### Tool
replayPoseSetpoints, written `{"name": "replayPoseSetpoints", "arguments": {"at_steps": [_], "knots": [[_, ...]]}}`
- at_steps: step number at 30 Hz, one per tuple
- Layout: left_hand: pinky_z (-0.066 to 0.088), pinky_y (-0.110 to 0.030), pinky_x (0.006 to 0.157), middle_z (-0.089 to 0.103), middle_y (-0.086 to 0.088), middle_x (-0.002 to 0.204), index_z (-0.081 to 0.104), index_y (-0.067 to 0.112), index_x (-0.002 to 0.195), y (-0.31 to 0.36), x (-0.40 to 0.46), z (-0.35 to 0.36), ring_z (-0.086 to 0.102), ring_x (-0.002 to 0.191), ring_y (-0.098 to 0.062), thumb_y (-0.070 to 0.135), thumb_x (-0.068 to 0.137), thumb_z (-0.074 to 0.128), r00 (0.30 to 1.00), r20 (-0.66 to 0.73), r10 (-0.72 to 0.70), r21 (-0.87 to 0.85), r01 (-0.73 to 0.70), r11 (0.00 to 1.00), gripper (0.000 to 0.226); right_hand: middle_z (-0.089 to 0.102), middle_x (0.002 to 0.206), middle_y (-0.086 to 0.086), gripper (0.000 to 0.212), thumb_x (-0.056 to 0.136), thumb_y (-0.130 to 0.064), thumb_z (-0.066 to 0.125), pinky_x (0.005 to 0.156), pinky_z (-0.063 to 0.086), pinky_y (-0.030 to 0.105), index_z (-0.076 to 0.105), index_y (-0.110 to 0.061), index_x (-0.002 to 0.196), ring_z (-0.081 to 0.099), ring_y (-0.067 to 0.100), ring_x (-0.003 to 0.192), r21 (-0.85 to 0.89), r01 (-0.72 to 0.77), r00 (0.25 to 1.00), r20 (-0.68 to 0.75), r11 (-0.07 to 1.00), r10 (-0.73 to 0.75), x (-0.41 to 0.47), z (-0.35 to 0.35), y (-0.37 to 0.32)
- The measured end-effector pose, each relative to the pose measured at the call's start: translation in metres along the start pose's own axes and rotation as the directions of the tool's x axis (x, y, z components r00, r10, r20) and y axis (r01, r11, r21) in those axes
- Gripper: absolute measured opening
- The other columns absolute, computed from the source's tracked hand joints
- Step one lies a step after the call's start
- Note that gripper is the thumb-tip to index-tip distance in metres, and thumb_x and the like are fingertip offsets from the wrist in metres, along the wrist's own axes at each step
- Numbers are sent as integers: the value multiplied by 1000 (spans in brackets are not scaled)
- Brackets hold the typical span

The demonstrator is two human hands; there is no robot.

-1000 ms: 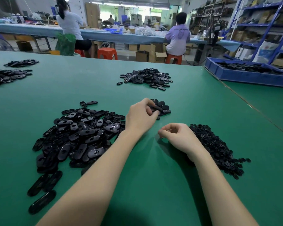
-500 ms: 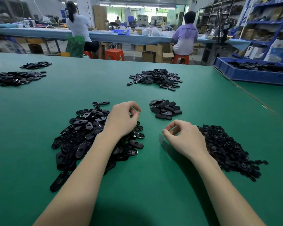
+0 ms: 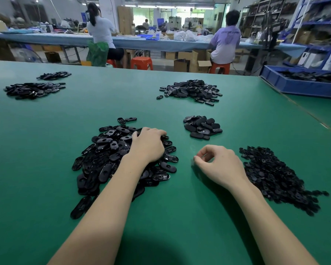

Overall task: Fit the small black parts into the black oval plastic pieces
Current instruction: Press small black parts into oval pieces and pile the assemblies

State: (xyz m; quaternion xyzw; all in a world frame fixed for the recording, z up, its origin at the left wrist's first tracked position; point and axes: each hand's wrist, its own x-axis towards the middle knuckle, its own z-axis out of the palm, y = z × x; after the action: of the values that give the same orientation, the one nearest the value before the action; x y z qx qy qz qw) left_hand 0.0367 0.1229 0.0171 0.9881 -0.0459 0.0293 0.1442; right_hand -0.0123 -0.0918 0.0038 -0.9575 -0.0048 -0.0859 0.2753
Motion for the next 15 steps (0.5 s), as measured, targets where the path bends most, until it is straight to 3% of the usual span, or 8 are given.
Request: {"name": "replayPoseSetpoints", "arguments": {"at_steps": [6,11,13,15], "knots": [[29,-50,114,55,-1,136,58,33,135,0,0,-2,39,133,-25,16,98,46,994,-107,-1,-18,-1,1000,43,67,73,-24,15,85,-49,66,57,35,18,66,-36,77,59,-7,75,-13,5,1000,17,1000,-5,0,0,-1],[35,-41,103,64,8,107,72,36,109,1,-4,-5,51,116,-22,18,95,55,965,-263,-19,-120,-13,993,29,67,73,-24,15,84,-49,66,57,35,18,66,-36,77,58,-8,75,-10,5,1000,27,1000,-5,-1,-2,-2],[41,-40,100,70,10,104,72,35,108,1,-5,-6,58,111,-19,19,93,59,954,-298,-34,-175,-19,984,25,67,73,-24,15,84,-49,66,57,35,18,66,-36,77,58,-9,75,-7,5,999,32,1000,-4,-1,-2,-2],[51,-34,90,70,12,94,72,35,106,3,-5,-9,64,93,-13,20,91,62,949,-310,-65,-311,-36,950,23,66,72,-24,15,84,-49,66,58,35,18,66,-36,76,58,-9,75,-1,-2,999,34,1000,2,-1,-3,-2]]}}
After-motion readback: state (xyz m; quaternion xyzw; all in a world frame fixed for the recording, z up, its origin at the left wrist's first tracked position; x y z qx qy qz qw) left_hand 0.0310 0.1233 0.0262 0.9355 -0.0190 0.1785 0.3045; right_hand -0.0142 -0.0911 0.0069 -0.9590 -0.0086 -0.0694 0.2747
